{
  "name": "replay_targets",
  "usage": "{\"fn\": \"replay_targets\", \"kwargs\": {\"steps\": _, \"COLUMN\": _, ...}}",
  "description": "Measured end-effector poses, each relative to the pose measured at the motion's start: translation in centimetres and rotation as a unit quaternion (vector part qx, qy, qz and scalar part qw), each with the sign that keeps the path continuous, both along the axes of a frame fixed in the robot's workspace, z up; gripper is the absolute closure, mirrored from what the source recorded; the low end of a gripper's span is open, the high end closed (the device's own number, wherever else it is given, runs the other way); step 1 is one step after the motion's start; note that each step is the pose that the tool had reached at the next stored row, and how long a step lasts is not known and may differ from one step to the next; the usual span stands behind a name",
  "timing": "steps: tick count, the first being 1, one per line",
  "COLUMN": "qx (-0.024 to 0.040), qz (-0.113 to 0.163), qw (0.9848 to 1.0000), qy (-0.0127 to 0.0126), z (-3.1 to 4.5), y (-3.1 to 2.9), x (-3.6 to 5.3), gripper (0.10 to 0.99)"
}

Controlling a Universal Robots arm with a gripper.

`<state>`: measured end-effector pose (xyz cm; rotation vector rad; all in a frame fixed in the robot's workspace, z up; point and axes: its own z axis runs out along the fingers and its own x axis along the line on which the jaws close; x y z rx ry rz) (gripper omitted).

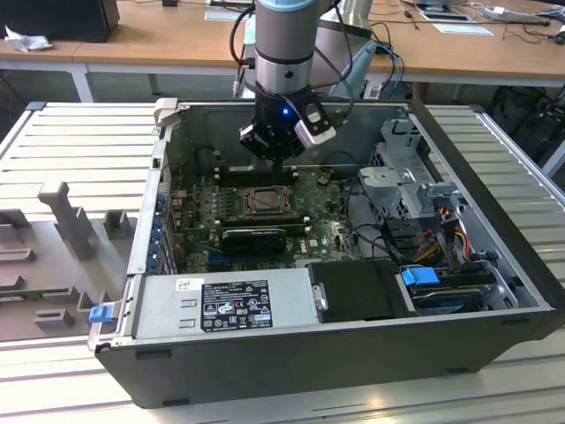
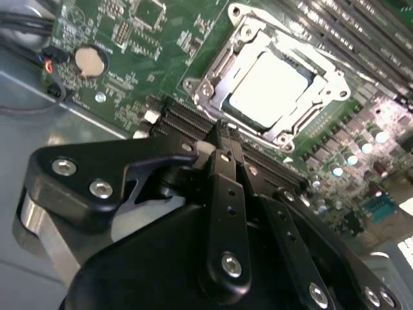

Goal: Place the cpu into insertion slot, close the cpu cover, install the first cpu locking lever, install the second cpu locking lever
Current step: 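Install the second cpu locking lever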

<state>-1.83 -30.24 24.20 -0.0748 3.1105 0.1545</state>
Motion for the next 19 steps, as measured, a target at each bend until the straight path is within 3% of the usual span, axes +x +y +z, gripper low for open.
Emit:
{"fn": "replay_targets", "kwargs": {"steps": 6, "qx": -0.0001, "qz": 0.000, "qw": 1.0000, "qy": 0.0000, "z": 0.01, "y": -0.91, "x": -0.01, "gripper": 0.980}}
{"fn": "replay_targets", "kwargs": {"steps": 9, "qx": -0.0002, "qz": 0.000, "qw": 1.0000, "qy": 0.0000, "z": 0.00, "y": -1.71, "x": -0.01, "gripper": 0.980}}
{"fn": "replay_targets", "kwargs": {"steps": 10, "qx": -0.0001, "qz": 0.000, "qw": 1.0000, "qy": 0.0000, "z": -0.05, "y": -2.47, "x": -0.01, "gripper": 0.980}}
{"fn": "replay_targets", "kwargs": {"steps": 12, "qx": -0.0002, "qz": 0.000, "qw": 1.0000, "qy": 0.0002, "z": -0.10, "y": -3.11, "x": -0.01, "gripper": 0.980}}
{"fn": "replay_targets", "kwargs": {"steps": 19, "qx": -0.0001, "qz": 0.000, "qw": 1.0000, "qy": 0.0003, "z": 0.38, "y": -3.57, "x": -0.02, "gripper": 0.980}}
